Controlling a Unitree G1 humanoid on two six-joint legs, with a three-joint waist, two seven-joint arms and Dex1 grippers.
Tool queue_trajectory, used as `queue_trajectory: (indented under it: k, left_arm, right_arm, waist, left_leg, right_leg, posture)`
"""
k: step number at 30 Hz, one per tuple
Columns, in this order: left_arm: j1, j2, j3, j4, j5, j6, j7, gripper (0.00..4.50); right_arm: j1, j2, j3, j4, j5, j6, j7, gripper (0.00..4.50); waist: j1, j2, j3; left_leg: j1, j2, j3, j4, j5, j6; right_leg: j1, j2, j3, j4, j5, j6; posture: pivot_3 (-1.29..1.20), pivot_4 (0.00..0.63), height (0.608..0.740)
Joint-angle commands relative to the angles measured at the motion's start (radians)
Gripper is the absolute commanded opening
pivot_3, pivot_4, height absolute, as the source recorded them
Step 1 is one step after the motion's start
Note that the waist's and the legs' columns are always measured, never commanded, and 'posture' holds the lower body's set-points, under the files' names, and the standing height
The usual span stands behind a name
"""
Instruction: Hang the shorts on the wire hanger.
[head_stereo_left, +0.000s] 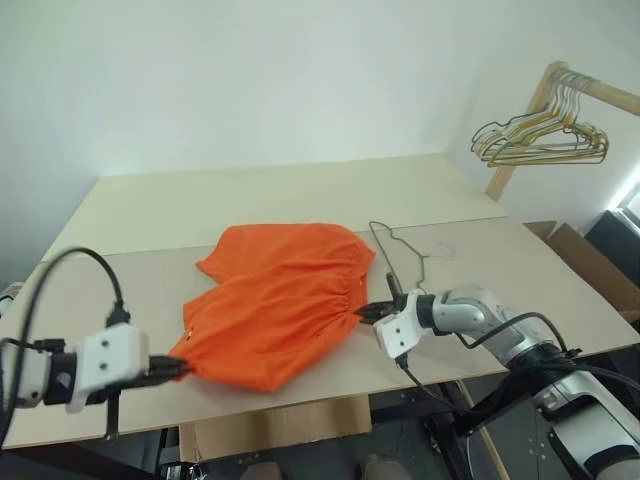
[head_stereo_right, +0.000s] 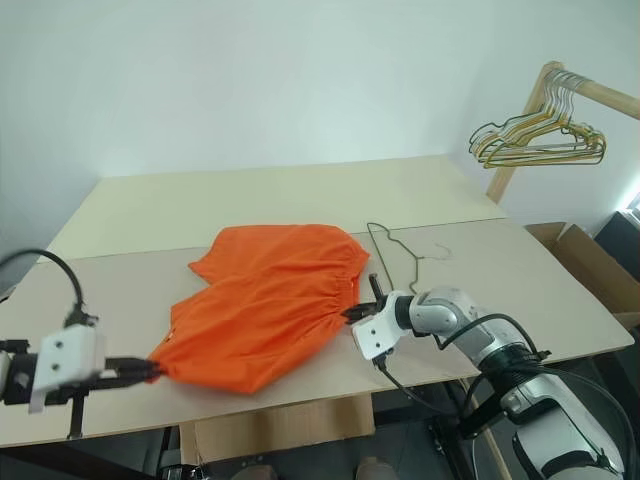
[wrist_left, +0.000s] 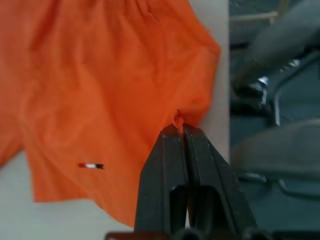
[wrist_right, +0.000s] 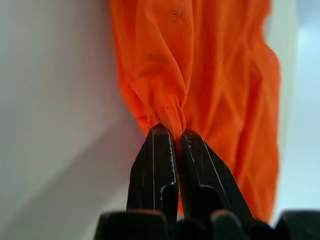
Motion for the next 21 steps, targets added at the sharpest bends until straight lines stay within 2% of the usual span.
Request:
queue_trajectory:
  k: [1,3,7,13,14,17,18,21]
  left_arm:
    - [0.014,0.021,-0.034,-0.009,0.075,-0.049,-0.019,0.00]
    - [0.012,0.009,-0.064,-0.010,0.095,-0.061,-0.010,0.00]
    - [0.017,-0.012,-0.081,-0.046,0.049,-0.017,-0.022,0.00]
    - [0.044,0.007,-0.119,-0.024,0.104,-0.034,-0.040,0.00]
    - [0.046,0.009,-0.125,-0.012,0.111,-0.056,-0.050,0.23]
    - [0.018,0.007,-0.141,0.029,0.141,-0.102,-0.039,0.93]
    - [0.001,0.002,-0.144,0.039,0.148,-0.110,-0.028,1.28]
    - [-0.023,0.011,-0.117,0.045,0.114,-0.097,-0.047,2.23]
  right_arm:
    - [-0.045,-0.028,-0.017,0.000,0.040,-0.039,0.064,0.05]
    - [-0.050,-0.048,-0.020,-0.002,0.042,-0.049,0.094,0.05]
    - [-0.038,-0.088,-0.029,-0.033,0.070,-0.048,0.152,0.05]
    - [-0.007,-0.125,-0.024,-0.085,0.117,-0.066,0.216,0.05]
    - [-0.001,-0.121,-0.027,-0.092,0.124,-0.063,0.214,0.01]
    - [0.001,-0.117,-0.031,-0.093,0.089,-0.076,0.196,0.89]
    - [0.002,-0.121,-0.030,-0.091,0.089,-0.079,0.199,1.24]
    - [0.017,-0.160,-0.035,-0.116,0.163,-0.064,0.259,2.29]
  waist:
    - [0.002,0.000,0.000]
    - [0.004,0.000,0.000]
    - [0.006,-0.001,0.000]
    - [0.003,-0.001,0.000]
    - [0.002,-0.002,0.001]
    - [0.002,-0.002,0.001]
    - [0.002,-0.002,0.001]
    - [0.005,-0.003,0.002]
  left_leg:
    - [-0.004,0.000,0.000,0.000,0.000,0.000]
    - [-0.007,0.001,0.000,0.000,-0.001,0.001]
    - [-0.009,0.004,0.001,0.000,-0.002,0.003]
    - [-0.007,0.007,0.002,0.001,-0.002,0.003]
    - [-0.007,0.007,0.003,0.001,-0.002,0.003]
    - [-0.006,0.008,0.003,0.001,-0.002,0.003]
    - [-0.006,0.008,0.003,0.001,-0.002,0.003]
    - [-0.007,0.009,0.003,0.001,-0.002,0.003]
  right_leg:
    - [-0.003,0.000,0.000,0.000,0.002,0.002]
    - [-0.006,0.001,0.000,-0.001,0.004,0.006]
    - [-0.006,0.002,0.000,-0.003,0.004,0.005]
    - [-0.006,0.004,0.000,-0.001,0.004,0.004]
    - [-0.006,0.005,0.000,-0.001,0.004,0.003]
    - [-0.006,0.005,0.000,-0.001,0.001,-0.003]
    - [-0.006,0.005,0.000,-0.001,0.001,-0.004]
    - [-0.006,0.005,0.000,-0.001,0.001,-0.004]
  posture:
    - [0.12,0.000,0.740]
    - [0.12,0.000,0.740]
    - [0.11,0.000,0.740]
    - [0.10,0.000,0.740]
    - [0.10,0.000,0.740]
    - [0.10,0.000,0.740]
    - [0.10,0.000,0.740]
    - [0.10,0.000,0.740]
